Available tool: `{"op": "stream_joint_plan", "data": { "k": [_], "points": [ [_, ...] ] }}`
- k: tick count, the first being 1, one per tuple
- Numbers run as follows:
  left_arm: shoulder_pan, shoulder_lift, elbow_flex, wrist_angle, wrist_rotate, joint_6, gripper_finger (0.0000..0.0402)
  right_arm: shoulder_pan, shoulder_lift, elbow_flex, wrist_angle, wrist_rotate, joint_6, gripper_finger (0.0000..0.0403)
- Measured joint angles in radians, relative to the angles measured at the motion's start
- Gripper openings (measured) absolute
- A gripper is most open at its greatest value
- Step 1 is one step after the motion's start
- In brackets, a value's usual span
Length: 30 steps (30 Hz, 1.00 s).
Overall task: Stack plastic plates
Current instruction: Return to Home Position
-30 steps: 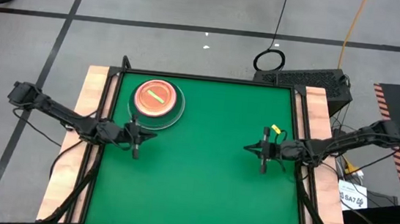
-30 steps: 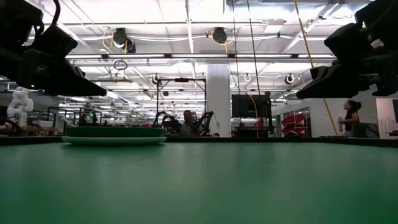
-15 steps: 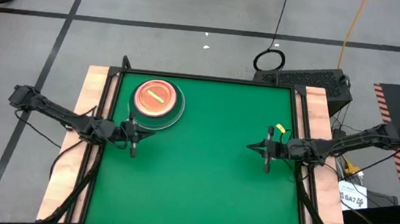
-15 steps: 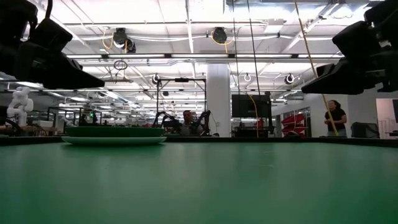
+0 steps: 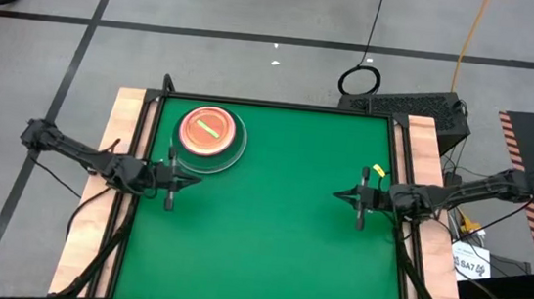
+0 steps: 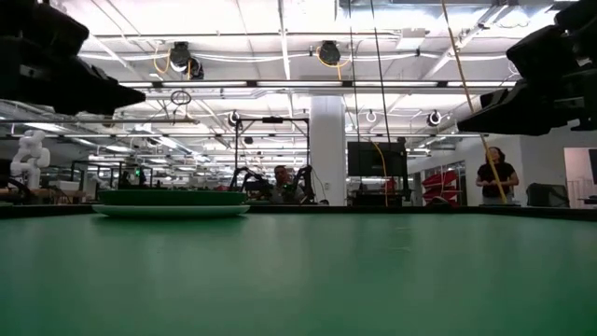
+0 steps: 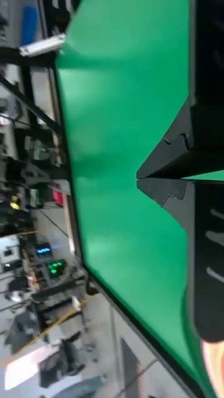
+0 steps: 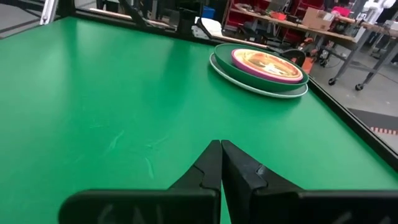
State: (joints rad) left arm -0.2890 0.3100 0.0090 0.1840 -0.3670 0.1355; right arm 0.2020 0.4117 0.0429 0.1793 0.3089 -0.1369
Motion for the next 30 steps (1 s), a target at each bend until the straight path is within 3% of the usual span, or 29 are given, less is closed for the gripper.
{"op": "stream_joint_plan", "data": {
  "k": [9,14,22,30],
  "points": [
    [0.0,-0.189,0.0,-0.116,0.014,0.055,0.0003,0.0,-0.125,-0.001,-0.089,-0.025,-0.061,0.0],
    [0.002,-0.284,0.001,-0.128,0.078,0.087,0.0003,0.0,-0.236,-0.002,-0.135,-0.026,-0.091,0.0],
    [0.028,-0.306,0.001,-0.135,0.108,0.144,0.0003,0.0,-0.35,-0.002,-0.173,-0.031,-0.114,0.0],
    [0.16,-0.306,0.0,-0.152,0.323,0.122,0.0003,0.0,-0.356,-0.002,-0.179,-0.031,-0.134,0.0]
  ]
}}
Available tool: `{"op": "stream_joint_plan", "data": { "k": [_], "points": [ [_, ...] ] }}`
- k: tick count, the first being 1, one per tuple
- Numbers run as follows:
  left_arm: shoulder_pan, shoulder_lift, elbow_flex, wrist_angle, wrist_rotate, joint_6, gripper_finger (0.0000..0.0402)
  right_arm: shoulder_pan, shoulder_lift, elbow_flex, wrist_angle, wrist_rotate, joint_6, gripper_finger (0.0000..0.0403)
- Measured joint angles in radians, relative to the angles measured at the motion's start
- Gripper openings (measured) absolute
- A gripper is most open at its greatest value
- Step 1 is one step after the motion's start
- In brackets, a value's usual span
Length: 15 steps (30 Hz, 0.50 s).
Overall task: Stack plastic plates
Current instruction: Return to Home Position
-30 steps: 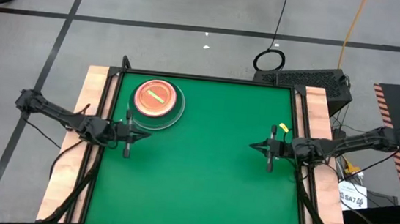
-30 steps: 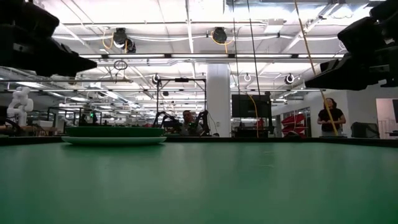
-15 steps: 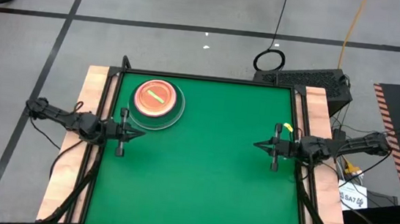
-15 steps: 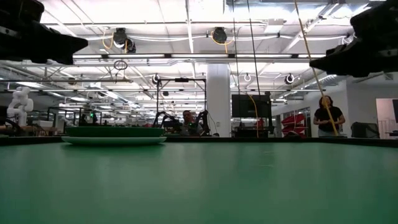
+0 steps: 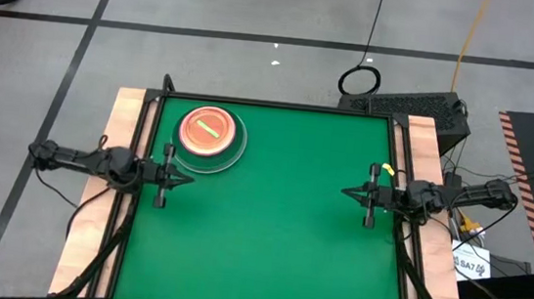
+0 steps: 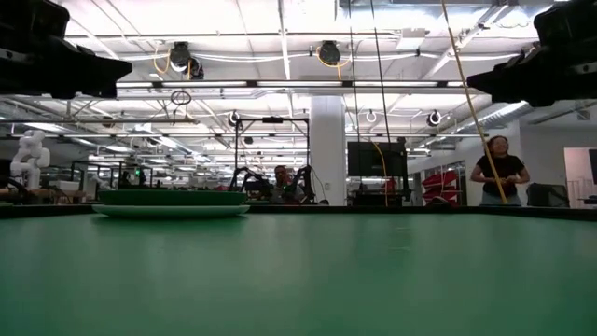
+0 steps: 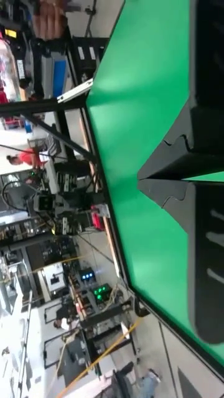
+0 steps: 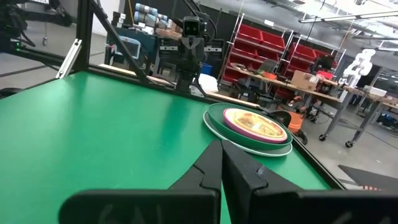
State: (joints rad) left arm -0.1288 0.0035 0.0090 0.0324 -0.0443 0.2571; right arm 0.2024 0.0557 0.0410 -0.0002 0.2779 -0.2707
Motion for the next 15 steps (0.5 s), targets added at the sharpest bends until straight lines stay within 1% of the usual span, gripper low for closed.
{"op": "stream_joint_plan", "data": {
  "k": [5,8,11,15],
  "points": [
    [0.101,0.0,0.0,-0.008,0.124,-0.001,0.0003,0.0,-0.001,0.0,0.0,-0.005,0.0,0.0],
    [0.159,0.0,0.0,-0.002,0.183,-0.017,0.0003,0.0,-0.001,0.0,-0.008,-0.038,0.005,0.0],
    [0.191,0.0,0.0,0.002,0.21,-0.033,0.0003,0.0,-0.001,0.0,-0.012,-0.048,0.017,0.0],
    [0.216,0.0,0.0,0.002,0.21,-0.035,0.0003,0.0,-0.001,0.0,-0.012,-0.049,0.019,0.0]
  ]
}}
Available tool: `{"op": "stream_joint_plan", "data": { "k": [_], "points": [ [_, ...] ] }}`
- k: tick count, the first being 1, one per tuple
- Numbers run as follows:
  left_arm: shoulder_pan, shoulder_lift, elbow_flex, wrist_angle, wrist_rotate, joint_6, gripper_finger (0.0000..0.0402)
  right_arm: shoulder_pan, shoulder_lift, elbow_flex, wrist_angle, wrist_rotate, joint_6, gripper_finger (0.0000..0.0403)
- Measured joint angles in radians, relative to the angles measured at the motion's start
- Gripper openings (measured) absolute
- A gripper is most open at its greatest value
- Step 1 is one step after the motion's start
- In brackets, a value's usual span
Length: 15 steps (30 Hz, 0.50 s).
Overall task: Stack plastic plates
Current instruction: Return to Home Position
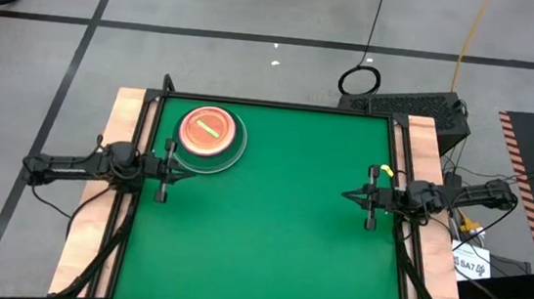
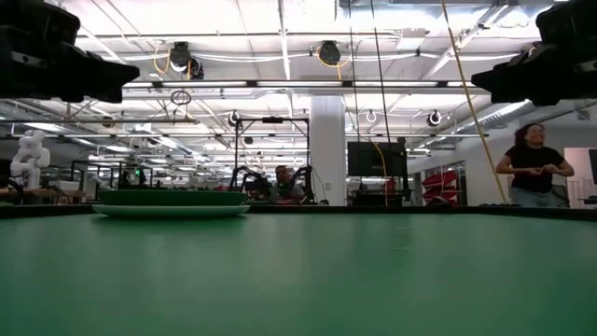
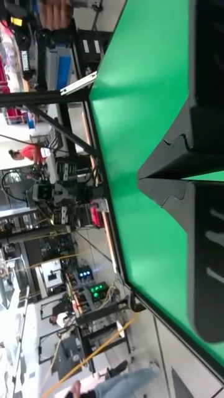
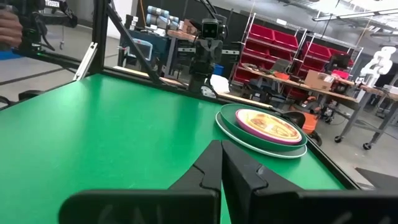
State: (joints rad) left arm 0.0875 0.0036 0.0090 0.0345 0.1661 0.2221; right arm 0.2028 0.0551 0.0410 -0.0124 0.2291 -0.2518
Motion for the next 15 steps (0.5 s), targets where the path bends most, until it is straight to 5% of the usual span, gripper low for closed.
{"op": "stream_joint_plan", "data": {
  "k": [15],
  "points": [
    [0.01,0.003,0.0,-0.001,-0.009,-0.094,0.0012,0.0,0.0,0.0,0.0,0.0,0.009,0.0]
  ]
}}
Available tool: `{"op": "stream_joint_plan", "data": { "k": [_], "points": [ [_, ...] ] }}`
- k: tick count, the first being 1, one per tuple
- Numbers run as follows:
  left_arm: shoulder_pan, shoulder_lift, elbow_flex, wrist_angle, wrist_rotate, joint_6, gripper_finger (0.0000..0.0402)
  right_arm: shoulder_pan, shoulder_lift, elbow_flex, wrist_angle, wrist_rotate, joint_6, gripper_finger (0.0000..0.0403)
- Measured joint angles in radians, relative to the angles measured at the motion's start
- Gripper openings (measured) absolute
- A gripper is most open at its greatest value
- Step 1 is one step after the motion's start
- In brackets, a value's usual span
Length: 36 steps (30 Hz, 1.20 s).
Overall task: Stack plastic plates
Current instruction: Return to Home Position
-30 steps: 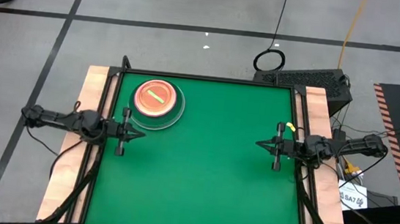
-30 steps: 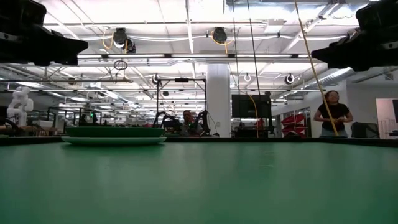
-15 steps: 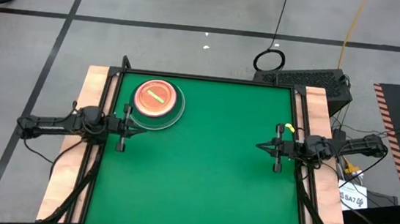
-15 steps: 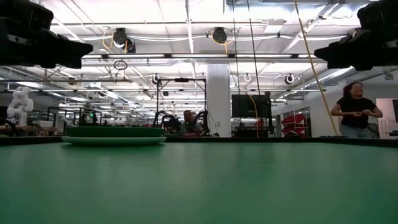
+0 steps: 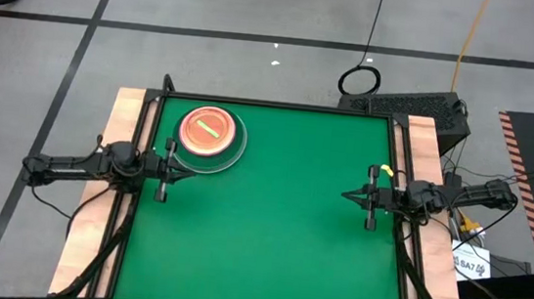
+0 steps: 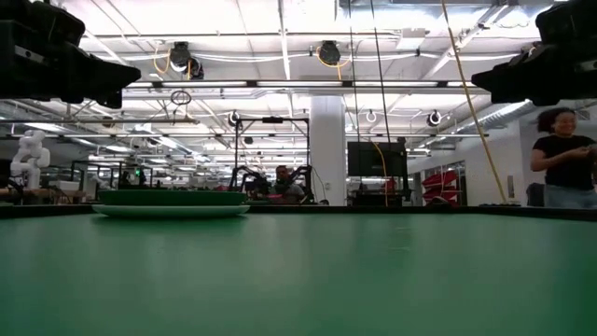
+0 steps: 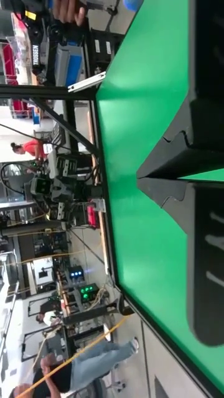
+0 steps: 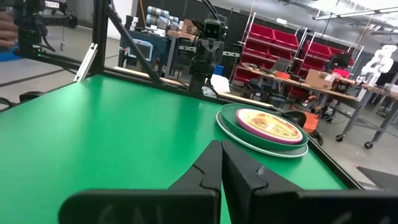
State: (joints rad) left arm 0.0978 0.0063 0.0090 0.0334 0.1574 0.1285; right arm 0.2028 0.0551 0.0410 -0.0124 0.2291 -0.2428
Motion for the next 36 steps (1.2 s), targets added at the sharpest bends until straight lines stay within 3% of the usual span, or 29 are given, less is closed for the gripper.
{"op": "stream_joint_plan", "data": {
  "k": [25,36],
  "points": [
    [0.0,0.0,0.0,0.0,-0.002,-0.003,0.0014,0.0,0.0,0.0,0.0,0.001,0.046,0.0],
    [0.0,0.0,0.0,0.0,-0.003,-0.003,0.0014,-0.007,-0.054,-0.001,0.04,-0.025,-0.084,0.0]
  ]
}}
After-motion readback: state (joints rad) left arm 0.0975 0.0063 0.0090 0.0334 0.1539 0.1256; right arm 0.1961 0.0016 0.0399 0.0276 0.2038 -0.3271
